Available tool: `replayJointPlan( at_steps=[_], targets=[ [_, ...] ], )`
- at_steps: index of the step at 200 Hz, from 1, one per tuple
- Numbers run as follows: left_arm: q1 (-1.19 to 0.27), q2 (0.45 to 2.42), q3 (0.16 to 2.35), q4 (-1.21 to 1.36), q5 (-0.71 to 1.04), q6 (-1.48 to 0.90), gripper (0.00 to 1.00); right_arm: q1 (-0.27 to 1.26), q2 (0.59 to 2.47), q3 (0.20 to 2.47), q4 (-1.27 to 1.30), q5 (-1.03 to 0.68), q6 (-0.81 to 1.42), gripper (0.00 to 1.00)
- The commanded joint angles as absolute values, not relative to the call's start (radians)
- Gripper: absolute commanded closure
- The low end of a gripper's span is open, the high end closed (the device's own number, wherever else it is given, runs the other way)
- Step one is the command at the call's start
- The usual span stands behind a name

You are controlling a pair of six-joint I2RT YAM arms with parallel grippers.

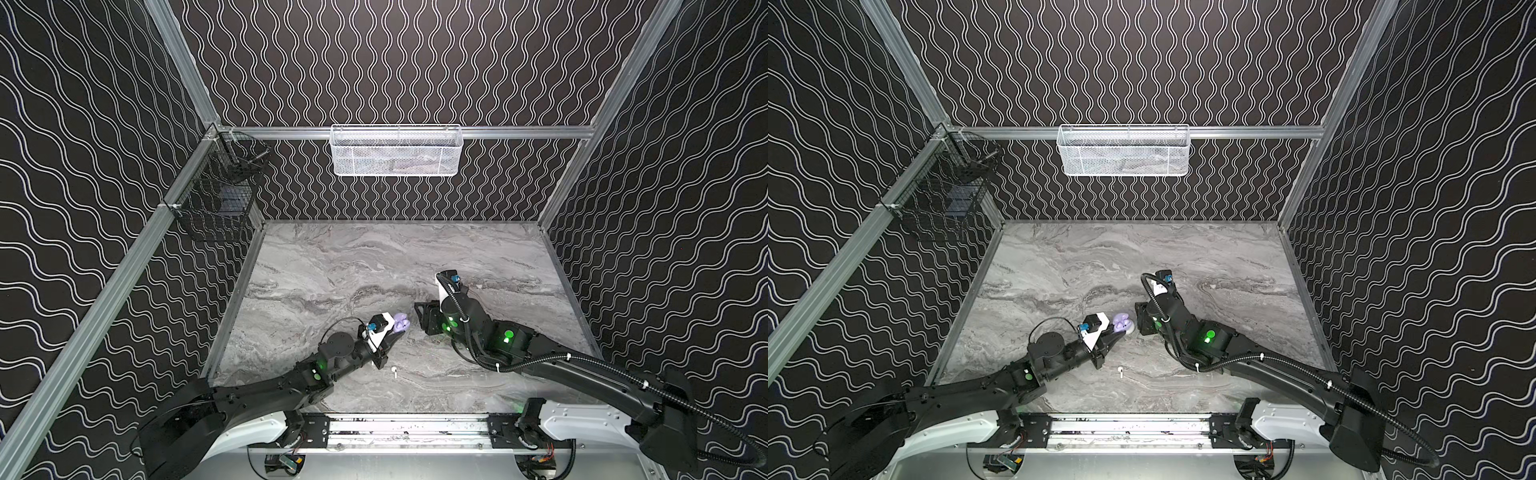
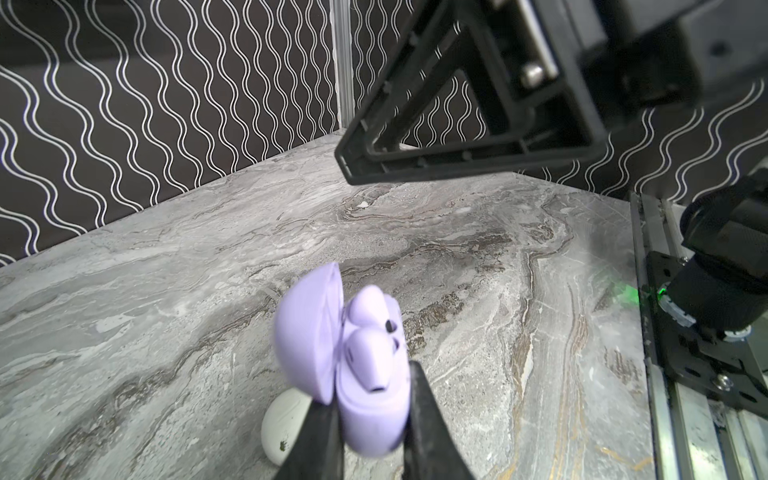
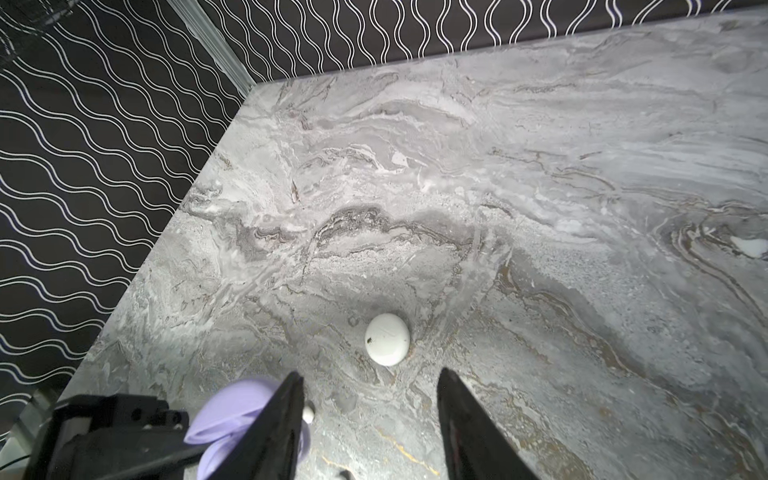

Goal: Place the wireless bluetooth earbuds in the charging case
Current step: 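Raise the right gripper from the case while the left gripper pulls the case closer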

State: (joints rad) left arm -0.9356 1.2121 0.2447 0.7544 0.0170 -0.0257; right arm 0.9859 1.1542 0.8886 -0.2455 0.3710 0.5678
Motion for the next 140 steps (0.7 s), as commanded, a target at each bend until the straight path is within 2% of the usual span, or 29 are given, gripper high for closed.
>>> replayJointPlan(
  at_steps=[1,83,140],
  targets=[
    [-0.937,1.219,0.257,0.787,0.053,-0.010,1.00,0.963,1.148,0.911,-0.298,0.294,0.589,0.45],
    [-0.964,1.256,0.277,0.812,0.141,0.004,1.00,0.889,1.181,0.991,-0.400,0.184,0.572,0.40],
    [-1.027,1.272,0.305,0.766,0.102,0.065,1.00,0.851,1.205,1.043,-0.435,0.124,0.561,0.39]
  ],
)
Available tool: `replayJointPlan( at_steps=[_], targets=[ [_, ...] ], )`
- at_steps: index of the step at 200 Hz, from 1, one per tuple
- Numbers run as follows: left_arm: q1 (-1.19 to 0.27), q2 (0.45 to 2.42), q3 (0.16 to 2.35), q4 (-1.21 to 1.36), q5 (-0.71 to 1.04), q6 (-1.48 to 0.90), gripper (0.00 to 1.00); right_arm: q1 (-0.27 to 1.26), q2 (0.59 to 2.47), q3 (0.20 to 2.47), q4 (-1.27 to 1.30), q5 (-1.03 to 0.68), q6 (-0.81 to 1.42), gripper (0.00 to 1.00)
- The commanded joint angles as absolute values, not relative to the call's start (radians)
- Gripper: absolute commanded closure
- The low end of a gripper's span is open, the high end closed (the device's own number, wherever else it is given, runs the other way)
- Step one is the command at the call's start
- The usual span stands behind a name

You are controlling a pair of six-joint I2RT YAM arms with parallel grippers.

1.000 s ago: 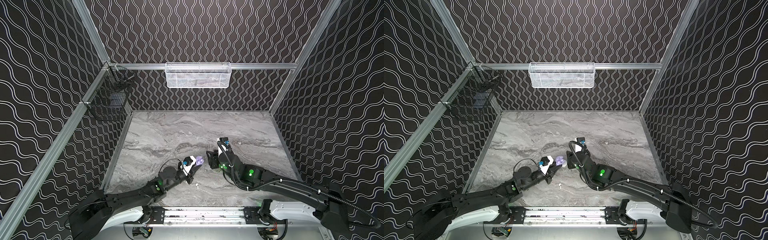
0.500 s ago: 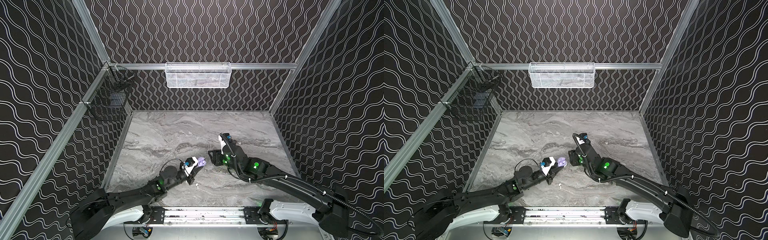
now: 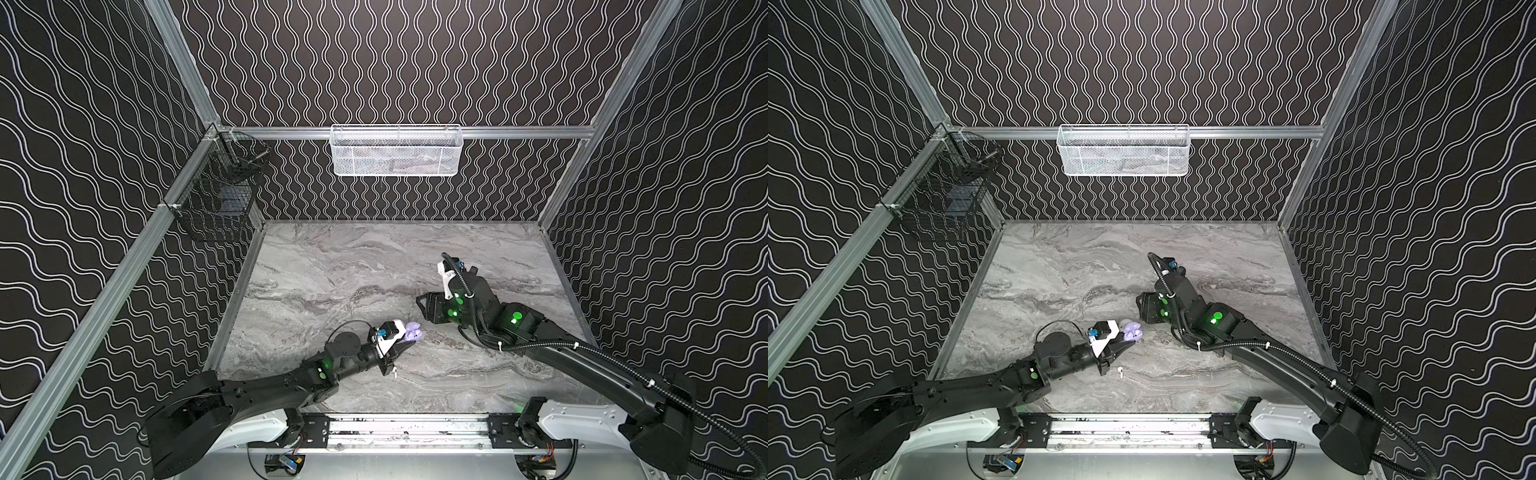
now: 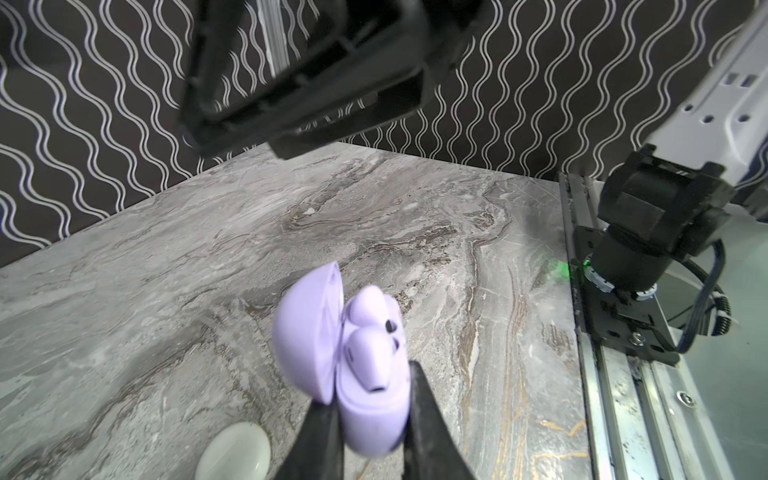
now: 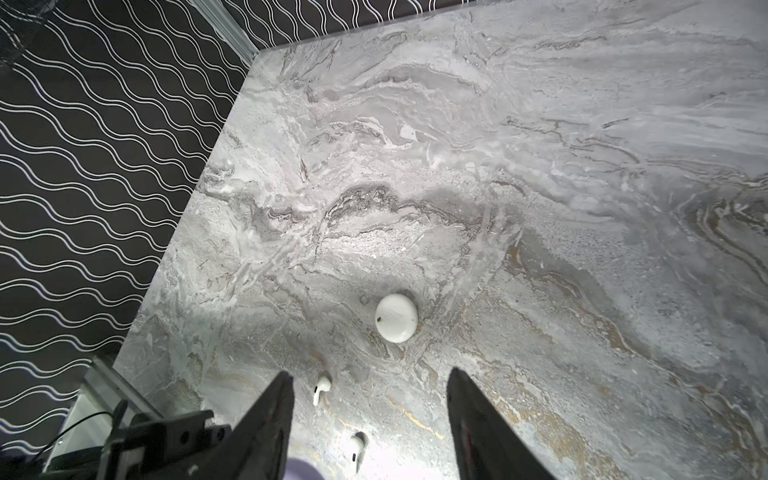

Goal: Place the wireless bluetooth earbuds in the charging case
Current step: 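Raise the right gripper from the case while the left gripper pulls the case closer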

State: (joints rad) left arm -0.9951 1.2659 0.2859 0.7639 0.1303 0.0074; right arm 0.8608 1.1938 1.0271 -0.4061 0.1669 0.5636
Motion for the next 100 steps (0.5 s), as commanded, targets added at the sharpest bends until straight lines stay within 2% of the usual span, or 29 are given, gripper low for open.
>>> replayJointPlan(
  at_steps=[1,100],
  targets=[
    [-1.030,1.273,0.306,0.764,0.101,0.067,1.00,0.850,1.206,1.044,-0.436,0.123,0.561,0.38],
    [-1.178,1.314,0.357,0.690,-0.054,0.205,1.00,0.837,1.241,1.041,-0.449,0.056,0.560,0.37]
  ],
)
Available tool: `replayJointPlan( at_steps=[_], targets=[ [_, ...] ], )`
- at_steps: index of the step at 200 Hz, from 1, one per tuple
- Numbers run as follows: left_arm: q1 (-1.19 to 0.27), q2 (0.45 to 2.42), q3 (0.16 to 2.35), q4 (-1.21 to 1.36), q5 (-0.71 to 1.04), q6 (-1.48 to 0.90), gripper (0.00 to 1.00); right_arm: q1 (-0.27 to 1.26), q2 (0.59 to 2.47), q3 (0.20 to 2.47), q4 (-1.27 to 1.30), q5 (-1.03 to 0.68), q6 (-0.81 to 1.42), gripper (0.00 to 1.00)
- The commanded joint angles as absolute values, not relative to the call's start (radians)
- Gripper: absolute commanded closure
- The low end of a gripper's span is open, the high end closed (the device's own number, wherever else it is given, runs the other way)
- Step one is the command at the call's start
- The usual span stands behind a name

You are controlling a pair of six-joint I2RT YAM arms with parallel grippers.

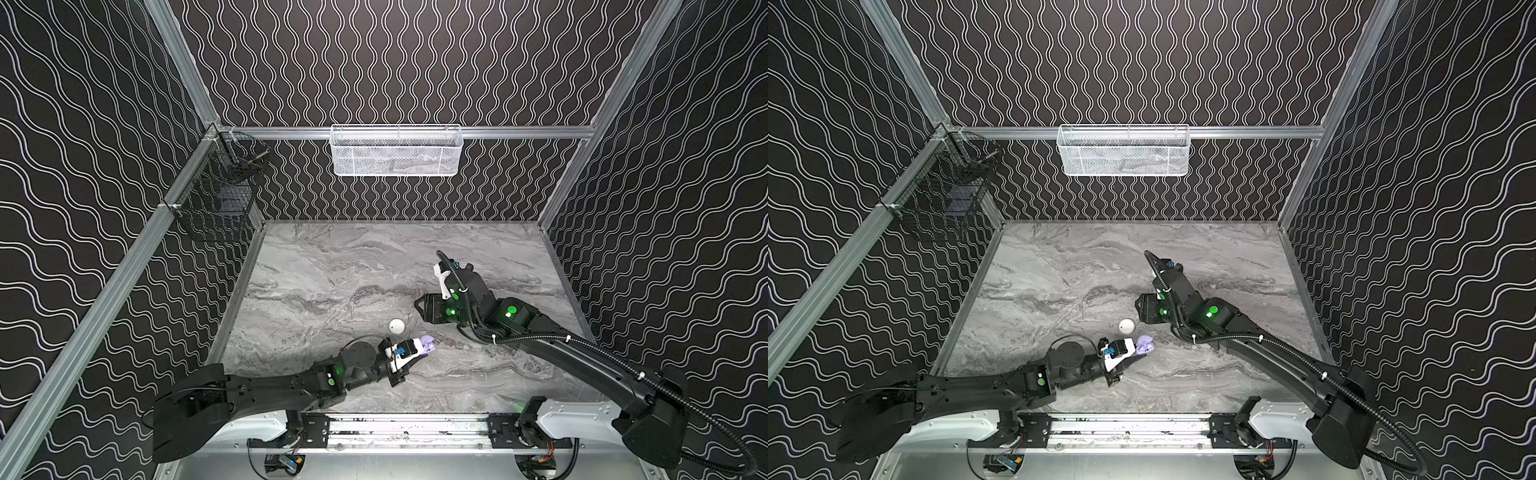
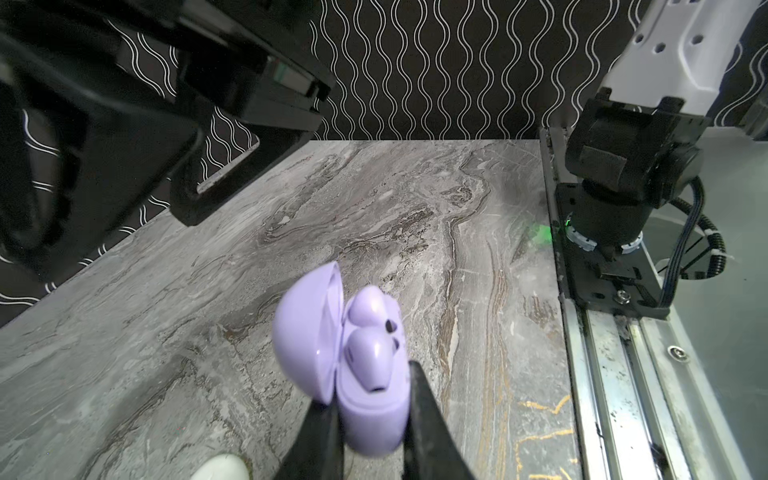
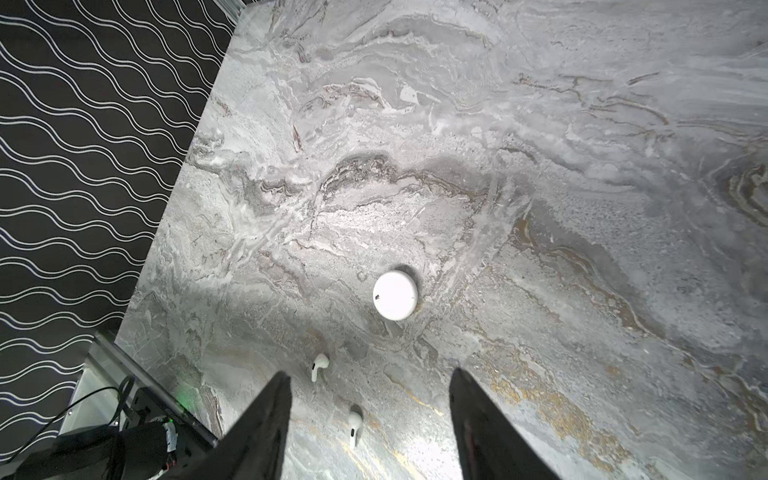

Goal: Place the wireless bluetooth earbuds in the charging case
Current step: 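Raise the right gripper from the case while the left gripper pulls the case closer, then hold the case with the left gripper and bring the right gripper above its lid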

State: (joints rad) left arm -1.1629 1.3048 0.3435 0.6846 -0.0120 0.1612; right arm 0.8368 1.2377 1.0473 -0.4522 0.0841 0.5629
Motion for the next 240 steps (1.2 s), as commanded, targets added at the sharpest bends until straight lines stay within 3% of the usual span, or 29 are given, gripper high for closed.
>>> replayJointPlan(
  at_steps=[1,138,240],
  targets=[
    [-1.179,1.314,0.357,0.690,-0.055,0.206,1.00,0.837,1.241,1.040,-0.448,0.056,0.559,0.37],
    [-1.190,1.283,0.337,0.702,-0.123,0.213,1.00,0.837,1.295,0.952,-0.396,-0.077,0.572,0.37],
    [-1.190,1.286,0.335,0.703,-0.149,0.207,1.00,0.838,1.264,0.910,-0.387,-0.082,0.589,0.37]
  ],
)
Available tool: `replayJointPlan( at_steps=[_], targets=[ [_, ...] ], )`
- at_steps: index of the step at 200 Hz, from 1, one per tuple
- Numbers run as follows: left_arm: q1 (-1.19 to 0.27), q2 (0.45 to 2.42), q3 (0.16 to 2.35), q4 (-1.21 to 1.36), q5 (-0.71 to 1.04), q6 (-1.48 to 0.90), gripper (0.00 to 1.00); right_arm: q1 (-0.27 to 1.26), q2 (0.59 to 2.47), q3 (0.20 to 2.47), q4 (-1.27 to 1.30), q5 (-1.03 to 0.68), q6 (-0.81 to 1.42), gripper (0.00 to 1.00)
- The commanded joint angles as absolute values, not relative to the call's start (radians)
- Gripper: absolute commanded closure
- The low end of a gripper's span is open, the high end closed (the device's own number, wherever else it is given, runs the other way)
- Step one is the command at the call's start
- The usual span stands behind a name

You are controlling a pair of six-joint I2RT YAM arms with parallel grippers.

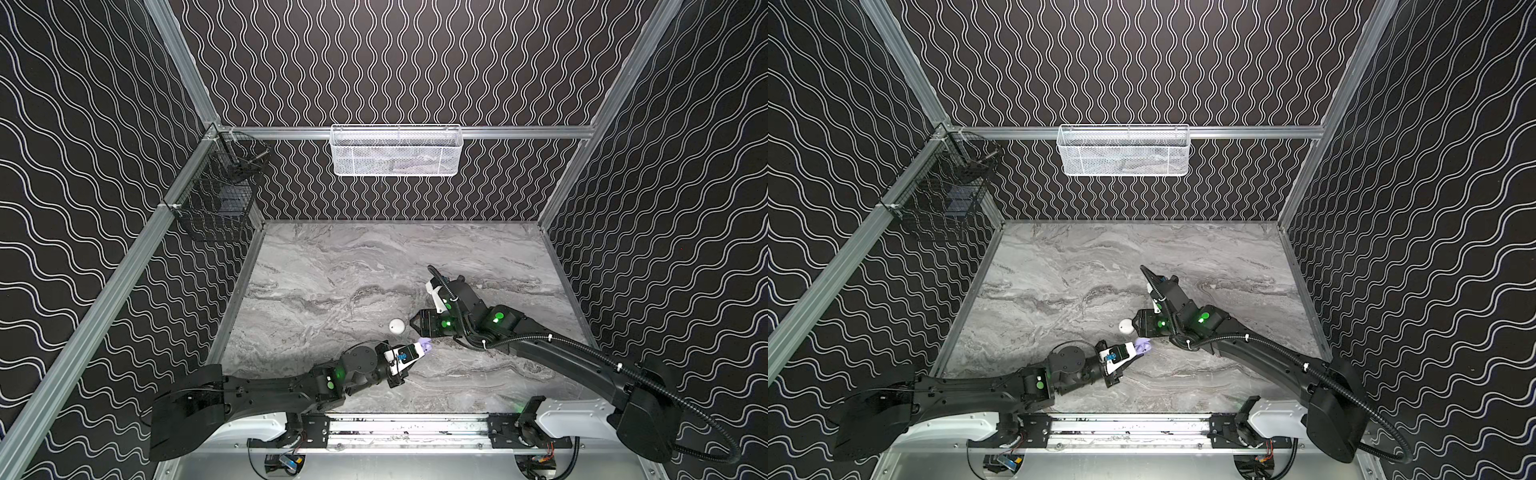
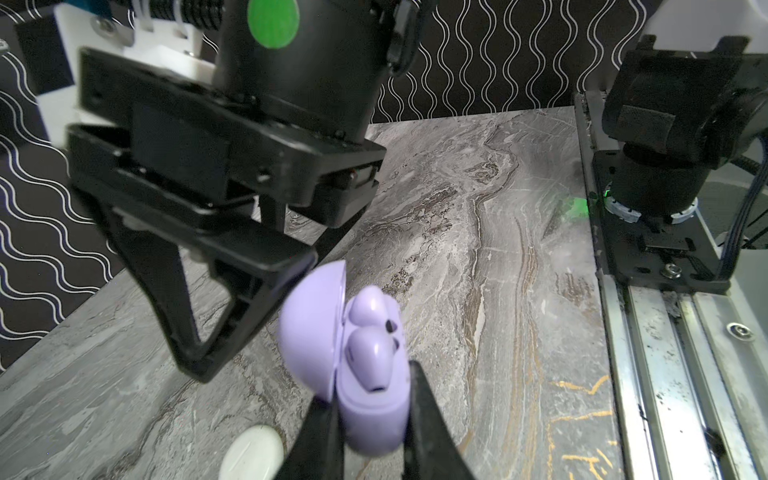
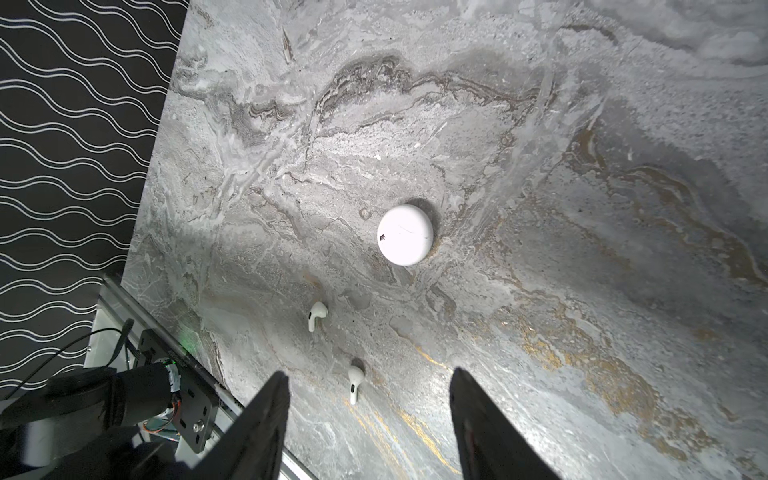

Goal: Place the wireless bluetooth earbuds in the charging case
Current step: 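Hold the case with the left gripper and bring the right gripper above its lid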

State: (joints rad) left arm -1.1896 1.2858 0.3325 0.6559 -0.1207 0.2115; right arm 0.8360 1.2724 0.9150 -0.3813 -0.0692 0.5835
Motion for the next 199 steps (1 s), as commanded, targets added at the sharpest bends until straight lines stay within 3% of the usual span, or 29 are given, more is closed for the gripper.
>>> replayJointPlan(
  at_steps=[1,199],
  targets=[
    [-1.189,1.285,0.335,0.703,-0.149,0.207,1.00,0.838,1.264,0.909,-0.388,-0.082,0.590,0.37],
    [-1.190,1.287,0.333,0.701,-0.157,0.201,1.00,0.837,1.220,0.905,-0.391,-0.060,0.602,0.36]
  ],
)
